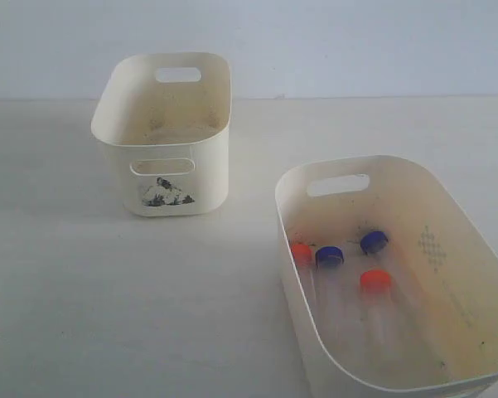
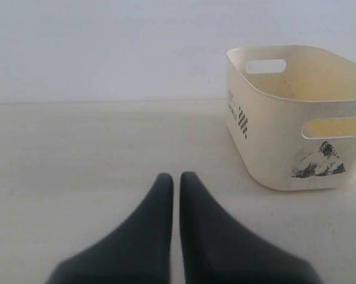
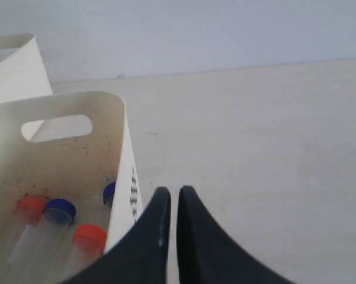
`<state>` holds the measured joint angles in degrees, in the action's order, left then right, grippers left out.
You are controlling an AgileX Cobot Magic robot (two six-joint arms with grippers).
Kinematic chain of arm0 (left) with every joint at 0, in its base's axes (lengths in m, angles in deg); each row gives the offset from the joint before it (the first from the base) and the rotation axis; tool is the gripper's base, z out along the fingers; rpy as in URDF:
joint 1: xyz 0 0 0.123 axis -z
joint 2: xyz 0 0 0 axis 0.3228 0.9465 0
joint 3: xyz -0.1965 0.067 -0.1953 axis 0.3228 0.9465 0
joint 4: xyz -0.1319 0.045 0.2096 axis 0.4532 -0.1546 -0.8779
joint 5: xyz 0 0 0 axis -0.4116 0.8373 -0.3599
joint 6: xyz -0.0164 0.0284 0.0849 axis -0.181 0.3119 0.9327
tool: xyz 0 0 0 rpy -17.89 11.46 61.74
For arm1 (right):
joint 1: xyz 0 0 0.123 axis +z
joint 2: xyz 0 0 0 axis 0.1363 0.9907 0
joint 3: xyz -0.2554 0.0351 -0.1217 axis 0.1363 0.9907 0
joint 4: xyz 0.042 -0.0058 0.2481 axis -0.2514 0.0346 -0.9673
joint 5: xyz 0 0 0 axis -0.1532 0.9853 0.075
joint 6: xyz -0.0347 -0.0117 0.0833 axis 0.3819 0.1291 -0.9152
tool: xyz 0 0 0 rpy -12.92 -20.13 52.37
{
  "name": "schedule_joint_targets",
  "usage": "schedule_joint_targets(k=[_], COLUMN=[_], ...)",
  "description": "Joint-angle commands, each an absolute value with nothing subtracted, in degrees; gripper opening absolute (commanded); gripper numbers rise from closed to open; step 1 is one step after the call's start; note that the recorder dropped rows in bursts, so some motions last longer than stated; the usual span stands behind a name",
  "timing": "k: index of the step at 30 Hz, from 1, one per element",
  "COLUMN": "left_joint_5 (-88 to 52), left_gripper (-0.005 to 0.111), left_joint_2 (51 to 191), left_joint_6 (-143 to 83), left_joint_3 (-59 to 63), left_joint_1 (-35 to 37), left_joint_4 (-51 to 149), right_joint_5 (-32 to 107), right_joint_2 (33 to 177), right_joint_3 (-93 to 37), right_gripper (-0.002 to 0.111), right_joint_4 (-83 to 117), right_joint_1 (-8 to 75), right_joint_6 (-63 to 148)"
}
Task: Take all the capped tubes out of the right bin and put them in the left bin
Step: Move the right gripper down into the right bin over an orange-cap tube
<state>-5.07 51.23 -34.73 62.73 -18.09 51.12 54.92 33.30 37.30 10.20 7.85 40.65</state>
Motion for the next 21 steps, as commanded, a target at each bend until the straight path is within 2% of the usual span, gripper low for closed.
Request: schedule_joint_targets(k=[1, 5, 8, 11, 12, 13, 14, 15, 17, 19, 20, 21], left_joint_5=[-5.1, -5.1, -5.1, -5.1, -5.1, -5.1, -5.1, -5.1, -5.1, -5.1, -5.1, -5.1], left_gripper=[0.004, 0.004, 0.004, 0.004, 0.004, 0.004, 0.004, 0.004, 0.004, 0.004, 0.004, 0.004], left_joint_2=[51.0, 51.0, 51.0, 51.0, 51.0, 51.0, 51.0, 51.0, 51.0, 51.0, 51.0, 51.0], left_joint_6=[-35.1, -35.1, -35.1, -35.1, -35.1, -35.1, -35.1, -35.1, -35.1, -35.1, -35.1, -35.1], left_joint_3=[62.6, 62.6, 62.6, 62.6, 62.6, 62.6, 62.6, 62.6, 62.6, 62.6, 62.6, 62.6], left_joint_1=[-18.2, -18.2, -18.2, -18.2, -18.2, -18.2, -18.2, -18.2, -18.2, -18.2, -18.2, -18.2], left_joint_4=[51.0, 51.0, 51.0, 51.0, 51.0, 51.0, 51.0, 51.0, 51.0, 51.0, 51.0, 51.0], right_joint_5=[41.2, 27.4, 23.4, -7.7, -8.0, -3.4, 13.3, 24.3, 65.6, 95.2, 104.5, 107.4], right_joint_2=[33.1, 33.1, 33.1, 33.1, 33.4, 34.9, 39.0, 42.2, 56.6, 69.0, 74.3, 78.7], right_joint_3=[37.3, 37.3, 37.3, 35.6, 29.4, 24.7, 14.7, 8.6, -11.6, -22.5, -25.5, -27.3], right_gripper=[0.004, 0.004, 0.004, 0.004, 0.004, 0.004, 0.004, 0.004, 0.004, 0.004, 0.004, 0.004], right_joint_4=[10.2, 10.2, 10.2, 8.7, 8.8, 9.4, 11.4, 13.1, 14.1, 14.1, 14.1, 13.8], right_joint_1=[7.4, 7.4, 7.4, 7.4, 7.4, 7.4, 7.4, 7.4, 7.4, 7.4, 7.4, 7.4], right_joint_6=[40.9, 40.9, 41.1, 37.4, 40.9, 43.0, 46.6, 47.1, 47.2, 47.2, 47.2, 47.2])
